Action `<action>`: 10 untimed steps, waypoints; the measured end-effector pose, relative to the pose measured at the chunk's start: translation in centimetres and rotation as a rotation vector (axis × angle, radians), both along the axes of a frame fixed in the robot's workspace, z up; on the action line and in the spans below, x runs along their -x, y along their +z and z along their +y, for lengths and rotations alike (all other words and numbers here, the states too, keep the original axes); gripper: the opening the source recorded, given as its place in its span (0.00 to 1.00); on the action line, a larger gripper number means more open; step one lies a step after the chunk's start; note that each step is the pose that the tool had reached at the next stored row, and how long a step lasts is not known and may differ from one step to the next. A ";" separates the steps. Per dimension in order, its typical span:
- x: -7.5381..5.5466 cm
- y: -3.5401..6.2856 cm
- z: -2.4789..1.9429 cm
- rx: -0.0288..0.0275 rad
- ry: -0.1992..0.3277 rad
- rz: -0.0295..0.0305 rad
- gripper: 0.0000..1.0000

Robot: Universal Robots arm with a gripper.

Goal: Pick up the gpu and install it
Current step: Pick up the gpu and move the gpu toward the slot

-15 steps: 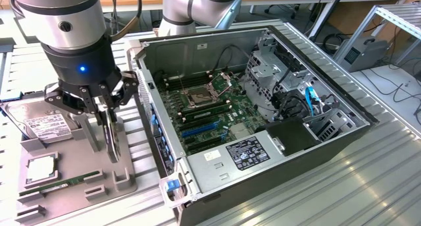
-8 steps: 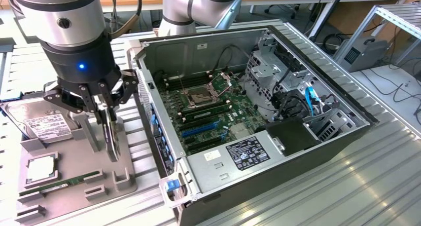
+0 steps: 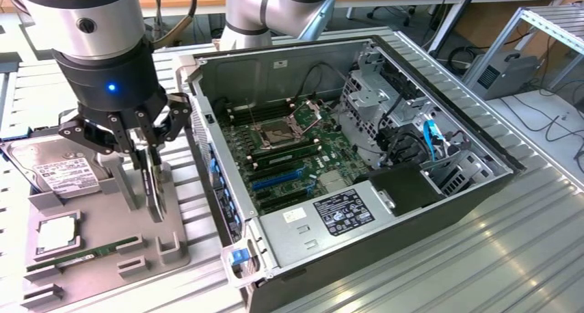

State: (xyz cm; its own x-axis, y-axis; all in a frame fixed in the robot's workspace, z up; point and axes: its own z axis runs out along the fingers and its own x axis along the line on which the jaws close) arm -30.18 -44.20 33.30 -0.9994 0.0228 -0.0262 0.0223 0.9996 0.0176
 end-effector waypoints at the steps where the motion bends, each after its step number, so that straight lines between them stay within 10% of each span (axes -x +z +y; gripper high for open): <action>1: 0.0 0.07 0.00 0.0000 0.000 0.0000 0.27; 10: 0.0 0.90 0.00 -0.0001 0.000 0.0000 0.27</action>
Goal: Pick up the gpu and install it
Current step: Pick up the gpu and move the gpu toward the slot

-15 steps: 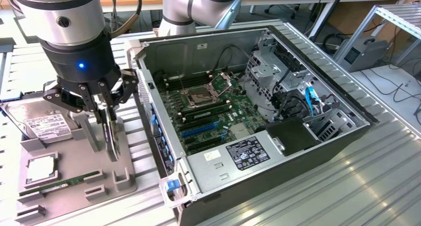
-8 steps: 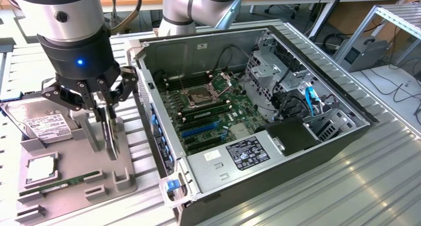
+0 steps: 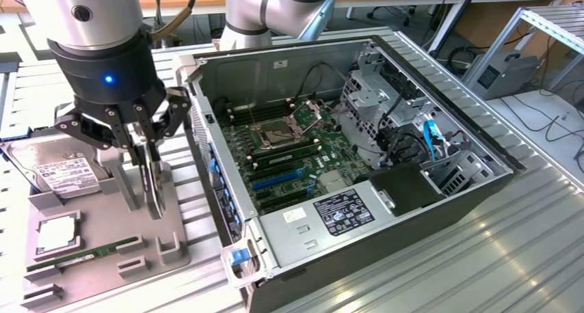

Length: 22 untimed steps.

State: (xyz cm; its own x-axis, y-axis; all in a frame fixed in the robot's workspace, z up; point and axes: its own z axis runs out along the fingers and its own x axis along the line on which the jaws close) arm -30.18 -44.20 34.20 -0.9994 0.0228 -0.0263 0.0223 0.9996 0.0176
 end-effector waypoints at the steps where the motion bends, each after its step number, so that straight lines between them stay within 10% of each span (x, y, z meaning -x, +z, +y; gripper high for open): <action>1: 0.0 0.07 0.00 0.0000 0.000 0.0000 0.27; 22: 0.0 1.78 0.00 0.0000 0.000 0.0000 0.27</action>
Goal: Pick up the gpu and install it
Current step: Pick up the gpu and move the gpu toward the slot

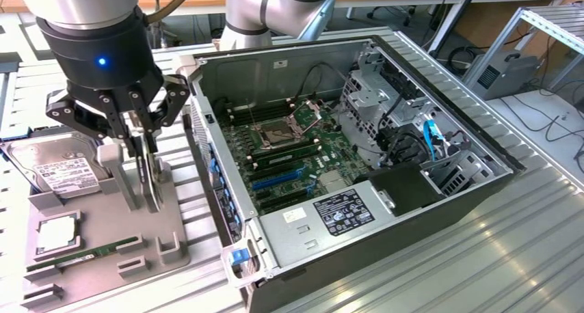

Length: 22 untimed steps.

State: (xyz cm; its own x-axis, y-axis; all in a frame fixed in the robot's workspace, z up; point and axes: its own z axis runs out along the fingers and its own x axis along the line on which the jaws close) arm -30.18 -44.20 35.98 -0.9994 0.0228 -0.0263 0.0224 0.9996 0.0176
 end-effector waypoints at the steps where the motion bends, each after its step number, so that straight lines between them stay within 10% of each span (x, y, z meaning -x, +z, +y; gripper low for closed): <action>1: 0.0 0.07 0.00 0.0000 0.000 0.0000 0.27; 22: 0.0 1.87 0.00 -0.0001 0.000 0.0000 0.27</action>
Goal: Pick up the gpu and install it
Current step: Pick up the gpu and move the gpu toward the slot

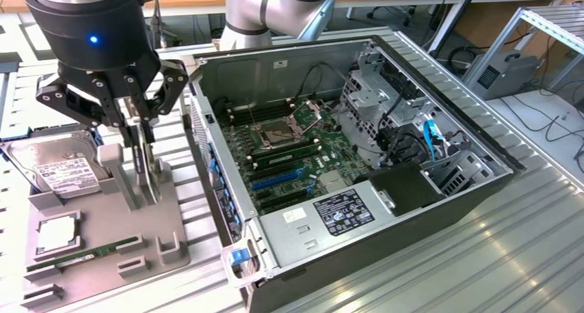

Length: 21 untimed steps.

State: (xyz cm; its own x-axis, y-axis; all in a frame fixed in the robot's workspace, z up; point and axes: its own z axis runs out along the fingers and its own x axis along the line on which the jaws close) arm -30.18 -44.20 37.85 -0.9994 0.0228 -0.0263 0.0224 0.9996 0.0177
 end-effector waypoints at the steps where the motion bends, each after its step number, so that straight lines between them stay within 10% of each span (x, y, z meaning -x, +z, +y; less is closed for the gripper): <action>1: 0.0 0.10 0.00 0.0000 0.000 0.0000 0.27; 21: 0.0 2.22 0.00 0.0001 0.000 0.0001 0.27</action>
